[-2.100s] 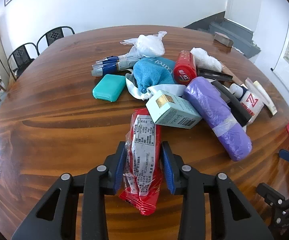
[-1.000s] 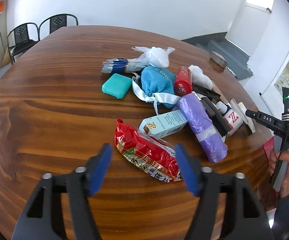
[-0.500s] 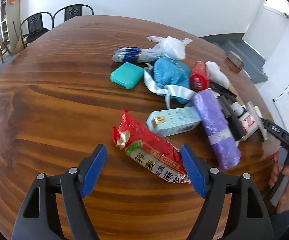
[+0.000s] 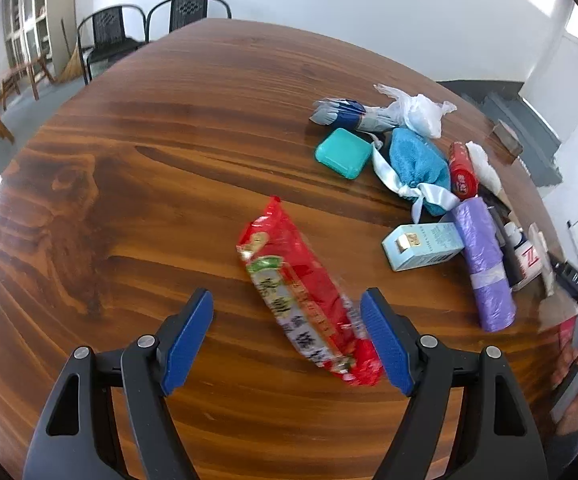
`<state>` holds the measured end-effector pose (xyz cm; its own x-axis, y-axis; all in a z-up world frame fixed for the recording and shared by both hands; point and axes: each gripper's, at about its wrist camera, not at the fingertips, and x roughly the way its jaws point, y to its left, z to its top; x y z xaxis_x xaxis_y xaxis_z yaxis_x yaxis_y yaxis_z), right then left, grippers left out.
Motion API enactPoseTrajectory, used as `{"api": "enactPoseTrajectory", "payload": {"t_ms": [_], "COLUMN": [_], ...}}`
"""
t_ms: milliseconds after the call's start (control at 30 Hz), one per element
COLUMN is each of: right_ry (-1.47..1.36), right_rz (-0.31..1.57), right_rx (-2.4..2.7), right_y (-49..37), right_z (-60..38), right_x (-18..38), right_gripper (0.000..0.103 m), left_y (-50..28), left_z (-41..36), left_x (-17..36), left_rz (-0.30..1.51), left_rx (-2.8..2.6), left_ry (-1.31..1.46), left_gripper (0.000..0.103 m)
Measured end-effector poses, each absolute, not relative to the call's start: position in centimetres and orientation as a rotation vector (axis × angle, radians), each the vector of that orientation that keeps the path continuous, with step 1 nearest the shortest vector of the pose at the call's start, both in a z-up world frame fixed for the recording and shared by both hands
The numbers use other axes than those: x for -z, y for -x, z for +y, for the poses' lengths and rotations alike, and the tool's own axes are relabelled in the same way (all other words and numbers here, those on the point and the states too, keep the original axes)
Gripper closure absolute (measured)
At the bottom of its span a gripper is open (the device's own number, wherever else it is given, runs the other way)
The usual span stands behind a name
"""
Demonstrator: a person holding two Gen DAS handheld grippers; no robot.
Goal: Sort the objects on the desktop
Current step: 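Grasp the red snack packet with the left gripper while the right gripper grasps the white tube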
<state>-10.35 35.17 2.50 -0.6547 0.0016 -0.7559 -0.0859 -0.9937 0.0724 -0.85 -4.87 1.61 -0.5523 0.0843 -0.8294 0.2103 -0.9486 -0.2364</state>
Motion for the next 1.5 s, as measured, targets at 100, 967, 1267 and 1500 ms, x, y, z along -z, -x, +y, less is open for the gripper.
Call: {"api": "enactPoseTrajectory", "payload": {"t_ms": [100, 967, 1267, 1500], "right_ry": [1.281, 1.312, 1.149, 1.201], "right_rz": [0.163, 0.090, 0.217, 0.243], "right_rx": [-2.805, -2.818, -2.915, -2.871], "right_y": [10.3, 10.7, 8.6, 9.1], "right_z": [35.2, 34.9, 35.5, 36.0], "right_x": [-2.4, -1.4, -4.3, -3.2], "right_gripper": [0.023, 0.071, 0.096, 0.095], "left_y": [1.2, 0.6, -0.8, -1.8], "left_z": [-4.7, -1.8, 1.0, 2.4], "left_x": [-1.5, -3.3, -6.5, -7.2], "left_rz": [0.504, 0.215, 0.187, 0.180], "left_rx": [2.629, 2.838, 2.962, 3.002], "left_ry": [-1.411, -1.206, -1.148, -1.140], "left_gripper": [0.023, 0.072, 0.072, 0.072]}}
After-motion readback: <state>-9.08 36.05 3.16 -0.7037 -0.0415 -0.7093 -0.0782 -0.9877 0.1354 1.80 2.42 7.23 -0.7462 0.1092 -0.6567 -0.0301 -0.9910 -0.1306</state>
